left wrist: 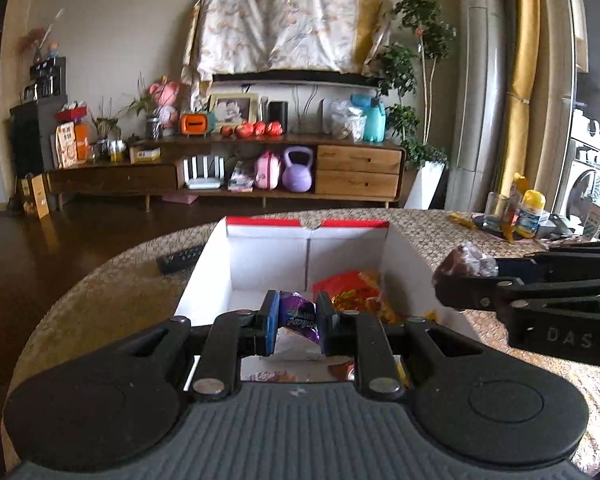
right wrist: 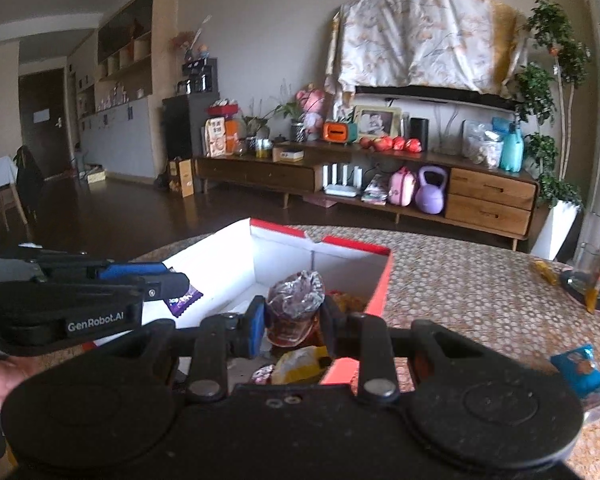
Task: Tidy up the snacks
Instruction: 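Carry the purple candy and brown snack with both tools over the box, then open both tools to drop the candy and snack into the box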
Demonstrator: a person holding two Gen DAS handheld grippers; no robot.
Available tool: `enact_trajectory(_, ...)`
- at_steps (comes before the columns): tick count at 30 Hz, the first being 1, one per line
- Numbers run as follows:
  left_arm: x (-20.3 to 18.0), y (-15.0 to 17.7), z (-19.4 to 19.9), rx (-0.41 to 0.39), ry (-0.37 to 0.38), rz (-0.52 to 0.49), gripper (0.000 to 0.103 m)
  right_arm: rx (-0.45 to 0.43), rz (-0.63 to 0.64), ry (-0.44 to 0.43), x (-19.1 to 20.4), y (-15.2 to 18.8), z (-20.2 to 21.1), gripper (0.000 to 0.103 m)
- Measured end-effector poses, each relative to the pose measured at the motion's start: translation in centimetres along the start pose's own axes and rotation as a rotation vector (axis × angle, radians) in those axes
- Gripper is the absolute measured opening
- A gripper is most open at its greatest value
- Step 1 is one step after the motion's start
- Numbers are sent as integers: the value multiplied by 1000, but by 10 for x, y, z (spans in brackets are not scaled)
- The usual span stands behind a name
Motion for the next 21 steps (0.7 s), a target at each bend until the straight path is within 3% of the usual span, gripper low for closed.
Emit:
enact_trajectory(9, 14, 7, -16, 46, -1, 18, 19, 64, 39, -39, 20, 4, -26, 27)
enact_trajectory(21, 17, 13, -19, 71, -19, 32, 23, 85, 46, -36, 24, 7, -28, 28)
Point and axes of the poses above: each gripper's, at about its wrist camera, not at the fingertips, and z roughly against the way its jaws point, x to its left, y to its underside, the point moved 1 cm from there along -z, roughly the way its jaws point, and after that the axes turned 9 degrees about y, right-handed, at the moved point
